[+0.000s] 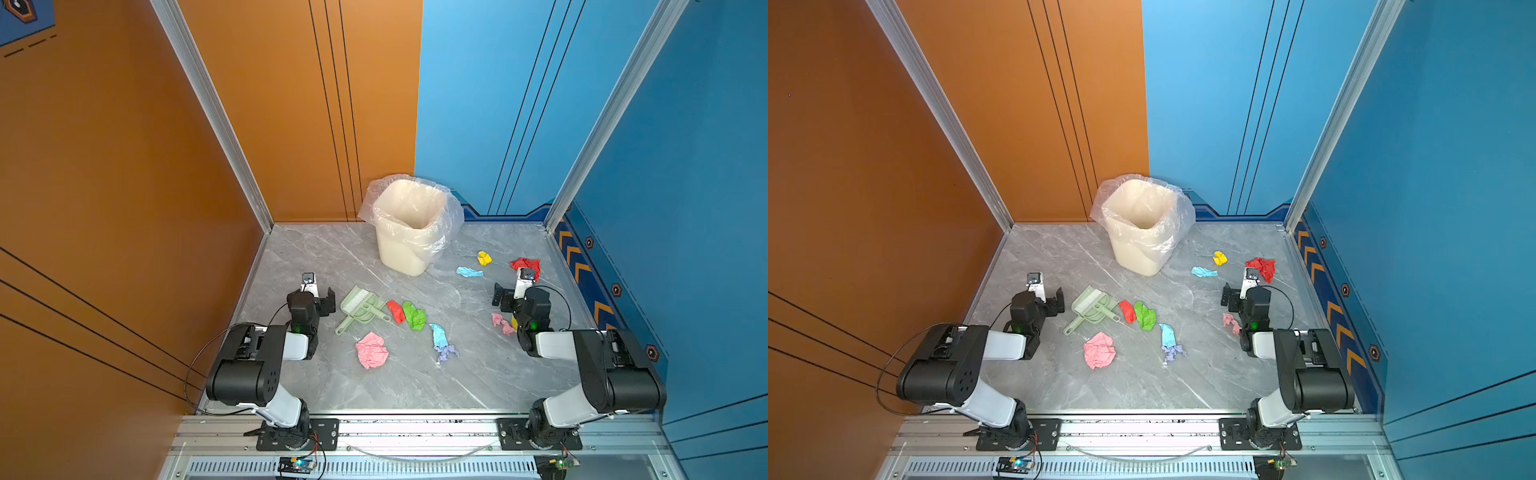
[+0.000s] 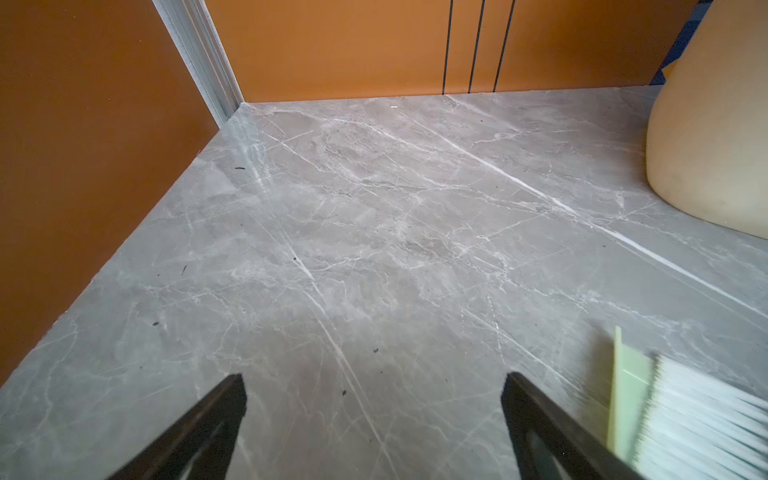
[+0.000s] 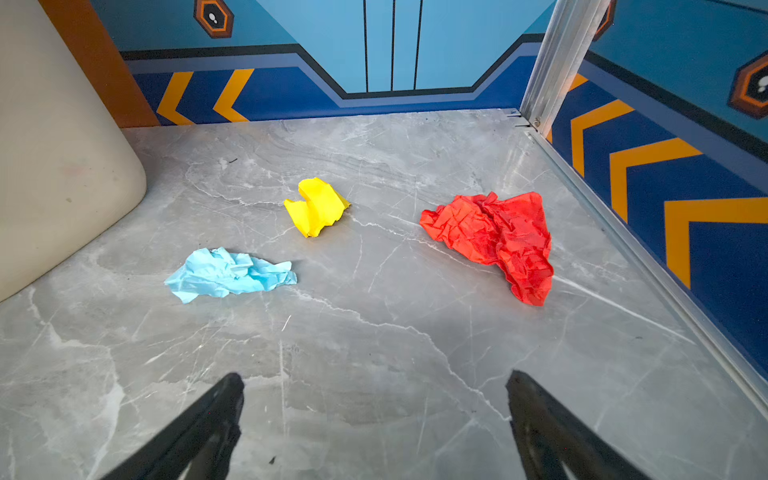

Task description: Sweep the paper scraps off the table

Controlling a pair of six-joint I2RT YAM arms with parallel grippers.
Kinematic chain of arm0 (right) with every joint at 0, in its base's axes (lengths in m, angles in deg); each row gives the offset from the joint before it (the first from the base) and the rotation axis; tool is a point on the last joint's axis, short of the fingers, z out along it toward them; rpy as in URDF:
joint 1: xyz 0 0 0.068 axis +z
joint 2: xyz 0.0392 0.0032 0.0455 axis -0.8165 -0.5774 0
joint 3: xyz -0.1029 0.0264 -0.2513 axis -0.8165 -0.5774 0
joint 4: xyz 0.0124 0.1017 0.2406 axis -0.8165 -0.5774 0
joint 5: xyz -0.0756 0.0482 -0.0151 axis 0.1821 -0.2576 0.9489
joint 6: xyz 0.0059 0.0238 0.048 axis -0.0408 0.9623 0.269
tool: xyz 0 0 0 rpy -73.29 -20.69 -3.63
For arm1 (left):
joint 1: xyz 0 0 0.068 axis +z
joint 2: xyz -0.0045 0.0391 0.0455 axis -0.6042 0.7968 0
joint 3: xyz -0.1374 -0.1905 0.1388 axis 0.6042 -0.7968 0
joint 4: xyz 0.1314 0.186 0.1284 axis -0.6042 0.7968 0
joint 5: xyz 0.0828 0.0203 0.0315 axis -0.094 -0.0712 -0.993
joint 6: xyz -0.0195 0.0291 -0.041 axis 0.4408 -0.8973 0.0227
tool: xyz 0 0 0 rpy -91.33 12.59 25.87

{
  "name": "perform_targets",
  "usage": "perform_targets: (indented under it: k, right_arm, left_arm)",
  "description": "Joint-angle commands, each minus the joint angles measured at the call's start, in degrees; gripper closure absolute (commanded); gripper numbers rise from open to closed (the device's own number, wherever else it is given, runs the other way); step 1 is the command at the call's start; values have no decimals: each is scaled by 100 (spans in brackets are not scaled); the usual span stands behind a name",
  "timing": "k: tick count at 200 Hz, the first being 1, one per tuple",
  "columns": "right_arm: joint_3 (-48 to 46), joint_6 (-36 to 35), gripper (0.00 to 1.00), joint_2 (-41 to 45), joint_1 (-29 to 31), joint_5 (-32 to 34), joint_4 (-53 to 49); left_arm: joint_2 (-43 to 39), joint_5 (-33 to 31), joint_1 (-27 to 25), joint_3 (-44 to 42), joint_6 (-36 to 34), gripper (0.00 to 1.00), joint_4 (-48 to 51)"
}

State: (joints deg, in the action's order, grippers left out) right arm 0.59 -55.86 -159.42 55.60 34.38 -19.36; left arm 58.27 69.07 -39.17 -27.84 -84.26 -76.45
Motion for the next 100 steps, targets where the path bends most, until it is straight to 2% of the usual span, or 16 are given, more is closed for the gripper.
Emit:
perform_targets:
  k: [1, 100]
  right_arm:
    - [-14, -30, 0, -43, 19, 86, 54]
    - [-14, -4, 0, -52, -25, 0, 53]
  left_arm:
    - [-52, 34, -11, 127, -7, 2, 60]
    - [-51, 31, -10, 130, -12, 3, 57]
